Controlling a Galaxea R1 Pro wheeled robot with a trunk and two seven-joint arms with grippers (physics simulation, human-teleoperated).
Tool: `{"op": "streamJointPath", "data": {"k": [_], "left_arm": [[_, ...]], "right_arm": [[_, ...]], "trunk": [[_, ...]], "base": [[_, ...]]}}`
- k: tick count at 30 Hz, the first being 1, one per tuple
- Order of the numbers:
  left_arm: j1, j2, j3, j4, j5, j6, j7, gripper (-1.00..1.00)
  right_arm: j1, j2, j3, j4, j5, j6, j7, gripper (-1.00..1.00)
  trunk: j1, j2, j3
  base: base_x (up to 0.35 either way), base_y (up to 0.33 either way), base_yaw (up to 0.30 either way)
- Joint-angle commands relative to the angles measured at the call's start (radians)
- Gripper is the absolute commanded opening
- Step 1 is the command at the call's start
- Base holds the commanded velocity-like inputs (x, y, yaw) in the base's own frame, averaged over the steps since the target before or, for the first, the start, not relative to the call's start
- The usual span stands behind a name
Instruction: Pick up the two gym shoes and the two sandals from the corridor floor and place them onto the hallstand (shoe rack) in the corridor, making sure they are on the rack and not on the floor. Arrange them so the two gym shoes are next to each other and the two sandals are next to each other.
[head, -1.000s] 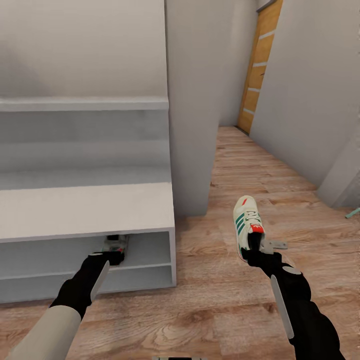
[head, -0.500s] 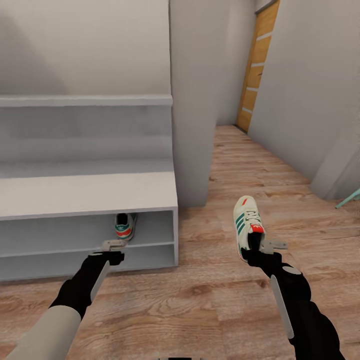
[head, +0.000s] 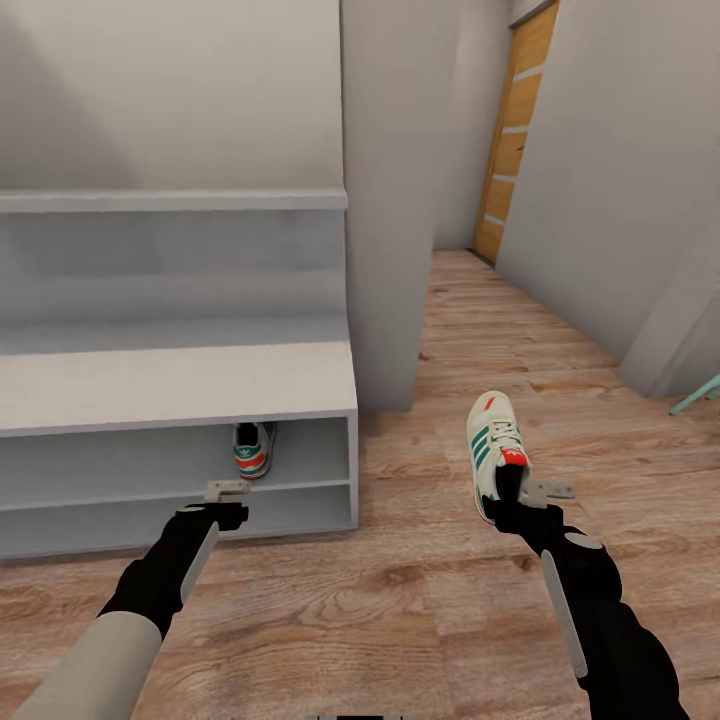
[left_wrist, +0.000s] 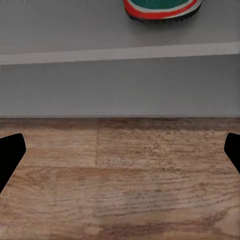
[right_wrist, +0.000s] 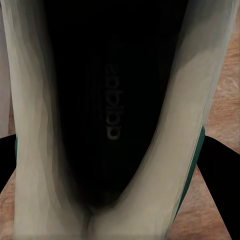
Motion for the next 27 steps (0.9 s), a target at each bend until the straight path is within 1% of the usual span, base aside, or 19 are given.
{"op": "streamJointPath", "data": {"k": [1, 7, 13, 27], "left_arm": [[0.0, 0.0, -0.001, -0.001, 0.002, 0.005, 0.003, 1.0], [0.0, 0.0, -0.001, -0.001, 0.002, 0.004, 0.002, 1.0], [0.0, 0.0, -0.001, -0.001, 0.003, 0.004, 0.002, 1.0], [0.0, 0.0, -0.001, -0.001, 0.003, 0.004, 0.002, 1.0]], "right_arm": [[-0.001, 0.0, -0.001, -0.001, 0.003, 0.005, 0.002, -1.0], [-0.001, -0.003, -0.002, -0.001, 0.003, 0.005, 0.002, -1.0], [-0.001, -0.003, -0.016, -0.001, 0.003, 0.005, 0.001, -1.0], [-0.001, -0.003, -0.018, -0.001, 0.004, 0.005, 0.0, -1.0]], "trunk": [[0.0, 0.0, -0.001], [0.0, 0.0, -0.001], [0.0, 0.0, -0.001], [0.0, 0.0, -0.001]], "base": [[0.0, 0.0, 0.0], [-0.033, 0.034, 0.0], [-0.208, 0.217, 0.0], [-0.232, 0.236, 0.0]]}}
